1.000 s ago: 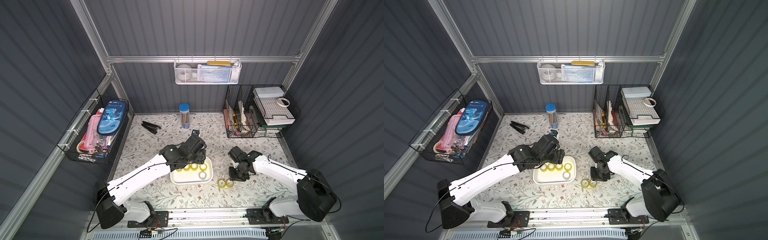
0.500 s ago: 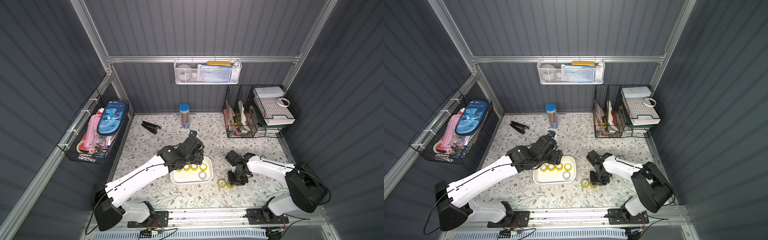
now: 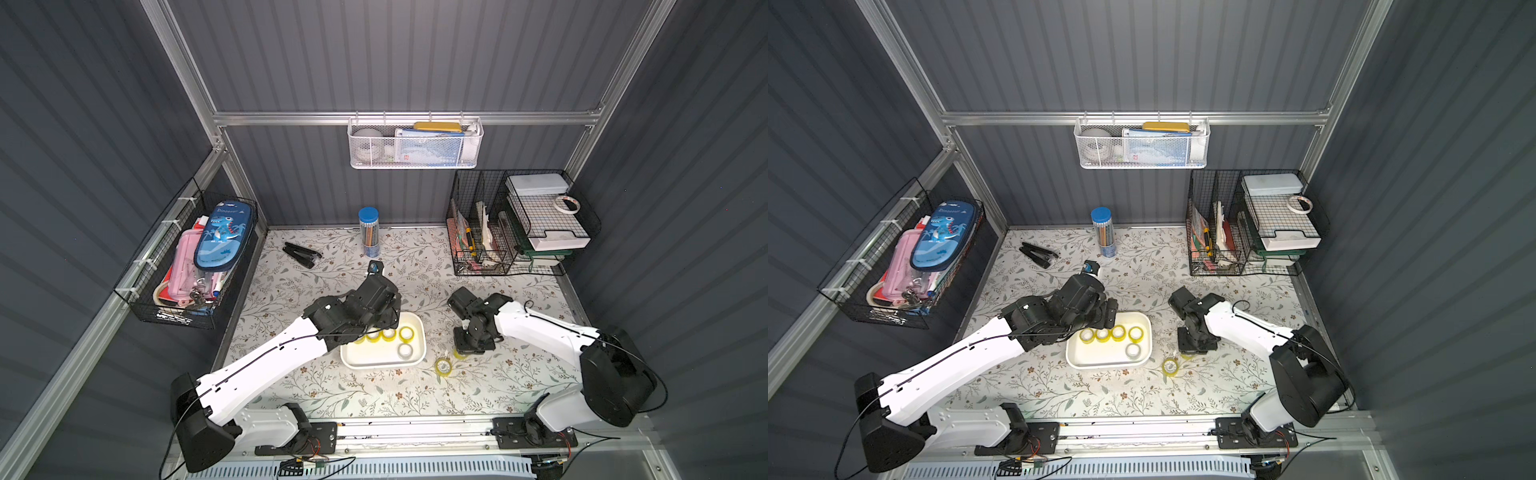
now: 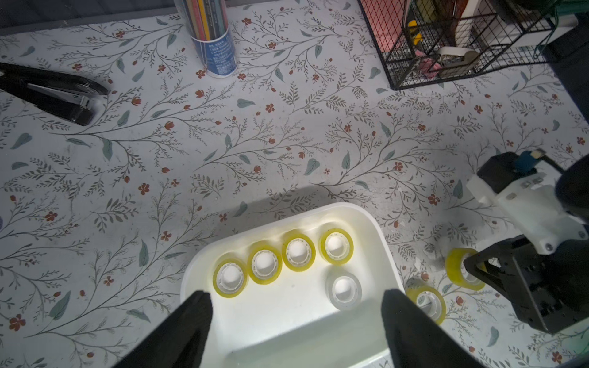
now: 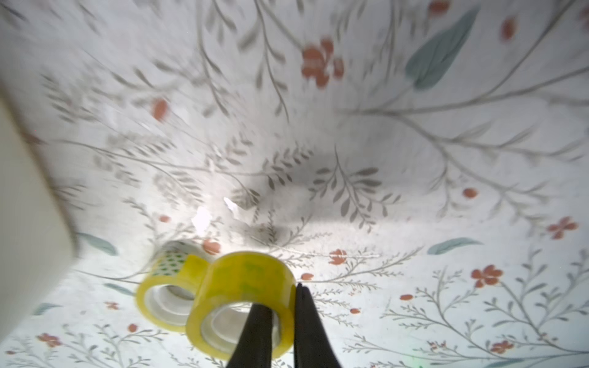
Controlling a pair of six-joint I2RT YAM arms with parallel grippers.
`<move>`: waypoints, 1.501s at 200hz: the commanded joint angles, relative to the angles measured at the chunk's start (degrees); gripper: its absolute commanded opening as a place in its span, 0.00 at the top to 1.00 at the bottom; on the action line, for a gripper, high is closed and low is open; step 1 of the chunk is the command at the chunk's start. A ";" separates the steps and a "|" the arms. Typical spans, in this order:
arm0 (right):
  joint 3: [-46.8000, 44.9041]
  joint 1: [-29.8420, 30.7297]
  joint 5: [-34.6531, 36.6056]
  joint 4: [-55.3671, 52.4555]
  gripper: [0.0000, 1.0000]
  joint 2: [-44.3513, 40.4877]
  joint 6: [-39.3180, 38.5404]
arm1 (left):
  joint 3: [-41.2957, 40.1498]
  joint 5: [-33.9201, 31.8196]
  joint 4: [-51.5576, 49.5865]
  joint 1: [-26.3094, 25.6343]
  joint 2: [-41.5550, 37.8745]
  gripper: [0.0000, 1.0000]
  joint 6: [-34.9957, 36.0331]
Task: Put the transparent tape into the storage box
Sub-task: Pick up the tape at the center of the board, then place the tape in the storage box.
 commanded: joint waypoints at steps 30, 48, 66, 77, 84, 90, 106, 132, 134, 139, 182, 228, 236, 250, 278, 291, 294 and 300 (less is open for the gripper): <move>18.02 1.15 0.89 -6.82 1.00 4.41 -8.08 | -3.35 -5.98 -3.80 3.39 -4.94 0.06 -6.57; 24.98 3.35 -1.15 -6.93 1.00 9.40 -11.12 | -3.63 -7.74 -5.29 4.08 -6.05 0.02 -8.56; 31.16 5.82 -3.60 -7.23 1.00 15.07 -13.48 | -3.75 -9.95 -6.84 4.09 -6.78 0.01 -10.14; 34.11 7.68 -5.19 -7.14 1.00 18.12 -14.46 | -3.79 -11.26 -7.71 4.19 -7.19 0.01 -11.16; 35.44 8.92 -6.03 -6.57 1.00 19.82 -14.84 | -3.63 -12.05 -8.38 4.20 -7.51 0.01 -11.83; 36.36 9.97 -6.43 -6.24 1.00 21.33 -15.13 | -3.59 -12.67 -8.84 4.17 -7.72 0.01 -12.30; 38.27 12.34 -8.00 -5.68 1.00 24.77 -15.90 | -3.44 -14.34 -10.34 4.13 -8.34 0.01 -13.50; 39.03 15.83 -9.25 -3.91 1.00 28.89 -16.85 | -3.36 -15.66 -10.97 4.13 -9.25 0.01 -13.56; 39.04 16.06 -9.31 -3.75 1.00 29.14 -16.88 | -3.36 -15.66 -11.03 4.15 -9.26 0.01 -13.60; 38.93 16.63 -9.54 -3.43 1.00 29.87 -16.92 | -3.25 -15.59 -11.05 4.17 -9.26 0.01 -13.38; 38.78 19.51 -9.33 -1.59 1.00 33.58 -17.57 | -3.86 -14.10 -10.33 4.18 -8.54 0.01 -13.43; 38.08 20.49 -7.07 -0.25 1.00 35.19 -18.23 | -3.91 -13.38 -9.49 4.16 -8.11 0.01 -12.82; 38.02 20.65 -6.65 -0.32 1.00 35.60 -18.39 | -3.89 -13.29 -9.38 4.14 -8.01 0.01 -12.89; 37.92 20.92 -5.98 -0.41 1.00 36.14 -18.69 | -3.88 -13.29 -9.28 4.15 -8.04 0.01 -12.66; 37.79 21.20 -3.97 -1.37 1.00 36.65 -19.07 | -3.84 -13.13 -9.11 4.15 -7.97 0.01 -12.69; 37.57 21.20 -3.19 -1.65 1.00 36.64 -19.25 | -4.03 -13.03 -8.87 4.15 -7.97 0.01 -12.64; 37.55 21.20 -2.99 -1.72 1.00 36.55 -19.31 | -4.13 -12.96 -8.79 4.13 -7.94 0.01 -12.60; 37.55 21.20 -2.77 -1.74 1.00 36.55 -19.32 | -4.22 -12.90 -8.60 4.13 -7.80 0.01 -12.52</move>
